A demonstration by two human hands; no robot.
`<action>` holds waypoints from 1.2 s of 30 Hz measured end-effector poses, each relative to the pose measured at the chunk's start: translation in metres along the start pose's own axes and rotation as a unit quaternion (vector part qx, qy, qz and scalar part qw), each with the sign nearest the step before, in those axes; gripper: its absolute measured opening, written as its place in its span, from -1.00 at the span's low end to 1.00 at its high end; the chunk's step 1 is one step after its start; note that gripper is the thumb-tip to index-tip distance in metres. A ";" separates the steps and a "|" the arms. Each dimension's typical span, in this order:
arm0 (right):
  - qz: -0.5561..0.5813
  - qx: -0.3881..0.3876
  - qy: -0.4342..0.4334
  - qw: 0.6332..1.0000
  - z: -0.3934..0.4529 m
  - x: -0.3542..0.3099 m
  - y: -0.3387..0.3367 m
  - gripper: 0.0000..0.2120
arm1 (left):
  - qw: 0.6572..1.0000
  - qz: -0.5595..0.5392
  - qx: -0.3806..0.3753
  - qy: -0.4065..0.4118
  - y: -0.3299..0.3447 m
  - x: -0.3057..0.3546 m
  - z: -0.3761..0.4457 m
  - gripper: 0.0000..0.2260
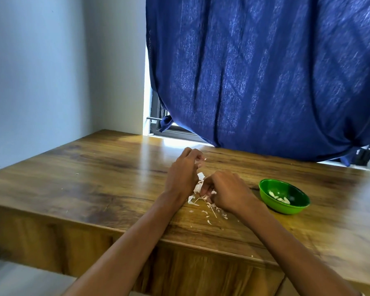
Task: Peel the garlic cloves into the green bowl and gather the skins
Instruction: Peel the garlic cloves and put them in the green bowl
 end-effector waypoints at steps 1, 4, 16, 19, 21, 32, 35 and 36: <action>0.001 -0.003 -0.001 1.000 0.000 0.000 -0.001 -0.83 | 1.000 -0.004 -0.004 0.000 0.001 0.000 0.000 -0.85; 0.007 -0.003 -0.008 1.000 0.002 -0.001 -0.004 -0.82 | 1.000 -0.012 -0.009 -0.003 0.003 0.001 0.000 -0.92; 0.189 0.044 0.014 0.981 -0.005 0.025 -0.023 -0.80 | 0.996 -0.088 0.019 -0.011 0.000 -0.003 -0.001 -0.77; 0.252 0.091 0.022 0.963 -0.009 0.036 -0.030 -0.81 | 0.990 -0.141 0.005 -0.002 0.000 0.005 -0.001 -0.80; 0.277 0.109 0.026 0.954 -0.010 0.041 -0.030 -0.75 | 0.991 -0.134 0.002 0.022 0.001 0.012 -0.001 -0.91; 0.401 0.160 0.047 0.901 -0.015 0.048 -0.024 -0.78 | 0.979 -0.205 -0.003 0.000 0.012 0.008 0.001 -0.94; 0.463 0.149 0.074 0.870 -0.016 0.052 -0.020 -0.80 | 0.979 -0.202 0.004 0.025 0.008 0.015 0.000 -0.87; 0.480 0.148 0.085 0.860 -0.017 0.054 -0.020 -0.80 | 0.979 -0.200 0.004 0.032 0.007 0.018 0.000 -0.85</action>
Point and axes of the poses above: each hand's wrist, its own z-axis towards the middle knuckle, its own y-axis out of the palm, x = y × z, the point moved 8 cm from there along z, towards the middle knuckle, and after that the axes turned 1 degree about x, right-handed, at the moved point
